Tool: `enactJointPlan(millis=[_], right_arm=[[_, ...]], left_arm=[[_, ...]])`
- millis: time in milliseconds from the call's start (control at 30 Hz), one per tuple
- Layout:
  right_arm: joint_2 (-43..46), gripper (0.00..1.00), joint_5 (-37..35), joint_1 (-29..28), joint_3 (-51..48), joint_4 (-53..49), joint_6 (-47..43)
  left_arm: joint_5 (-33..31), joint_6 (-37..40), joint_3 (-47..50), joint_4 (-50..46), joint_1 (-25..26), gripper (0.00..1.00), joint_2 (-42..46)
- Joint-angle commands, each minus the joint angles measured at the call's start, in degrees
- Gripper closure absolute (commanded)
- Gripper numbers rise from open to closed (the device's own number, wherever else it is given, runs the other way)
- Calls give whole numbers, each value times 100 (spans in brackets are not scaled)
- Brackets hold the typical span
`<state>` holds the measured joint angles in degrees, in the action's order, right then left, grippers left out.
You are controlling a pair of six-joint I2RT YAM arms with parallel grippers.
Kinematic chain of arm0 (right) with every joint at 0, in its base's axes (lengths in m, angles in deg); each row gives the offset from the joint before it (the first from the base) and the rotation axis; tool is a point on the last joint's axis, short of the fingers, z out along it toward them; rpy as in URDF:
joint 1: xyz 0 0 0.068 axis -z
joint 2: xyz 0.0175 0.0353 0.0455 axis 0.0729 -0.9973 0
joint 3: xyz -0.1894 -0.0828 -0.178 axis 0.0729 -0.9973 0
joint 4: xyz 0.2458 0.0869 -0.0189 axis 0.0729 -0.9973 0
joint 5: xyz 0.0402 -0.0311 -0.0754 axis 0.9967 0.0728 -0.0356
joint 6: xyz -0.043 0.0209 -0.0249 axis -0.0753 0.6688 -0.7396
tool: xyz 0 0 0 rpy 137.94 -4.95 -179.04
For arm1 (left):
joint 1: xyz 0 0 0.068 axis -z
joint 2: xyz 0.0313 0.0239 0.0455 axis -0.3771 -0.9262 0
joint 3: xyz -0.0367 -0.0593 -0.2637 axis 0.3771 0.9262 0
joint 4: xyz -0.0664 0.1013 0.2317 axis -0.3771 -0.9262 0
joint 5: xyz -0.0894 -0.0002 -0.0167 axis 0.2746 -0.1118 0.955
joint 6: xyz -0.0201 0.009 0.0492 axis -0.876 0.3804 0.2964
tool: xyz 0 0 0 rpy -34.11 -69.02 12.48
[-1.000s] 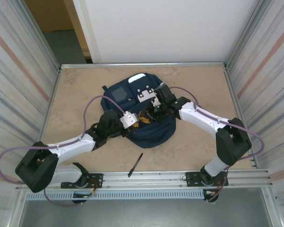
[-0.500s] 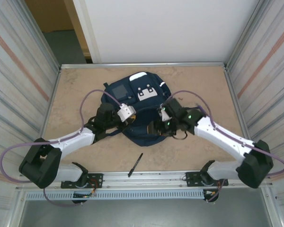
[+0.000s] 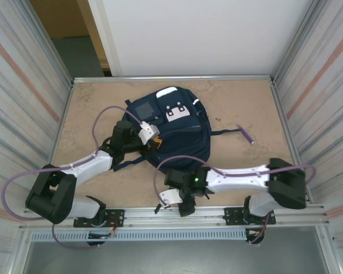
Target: Pack the student bag
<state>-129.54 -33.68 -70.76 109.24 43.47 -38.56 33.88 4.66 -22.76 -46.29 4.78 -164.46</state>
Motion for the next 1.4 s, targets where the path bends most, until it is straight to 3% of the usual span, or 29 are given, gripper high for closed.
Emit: enactJointPlan(millis=[0,367,533,767,867,933,1167,1267,1367], right_arm=[[-360,24,310,113,500,101,-1137],[-1213,32,987,317,1307,-457,-1375],[-1700,40,682,349,1500,-464,-1025],[-1667,64,-24,325,1102,-240,-840],[-1627,86,-447,198,1015,-340,-829],[-1519,99,-726,114,894,-302,-808],[-416,100,-618,145,351,106,-281],[458,100,-641,332,171,138,-31],[1338,100,-938,652,166,-169,-325]], left_arm=[[332,-219,-105,75,-49,100,-25],[515,-551,-81,389,-75,100,-197],[515,-550,-102,269,-83,100,-175],[480,-632,-120,243,-88,99,-185],[464,-654,-168,103,-75,98,-180],[456,-680,-117,92,-66,98,-130],[423,-611,-114,-322,-66,97,263],[353,-694,-145,-399,-67,97,396],[543,-587,-330,-751,-68,100,435]])
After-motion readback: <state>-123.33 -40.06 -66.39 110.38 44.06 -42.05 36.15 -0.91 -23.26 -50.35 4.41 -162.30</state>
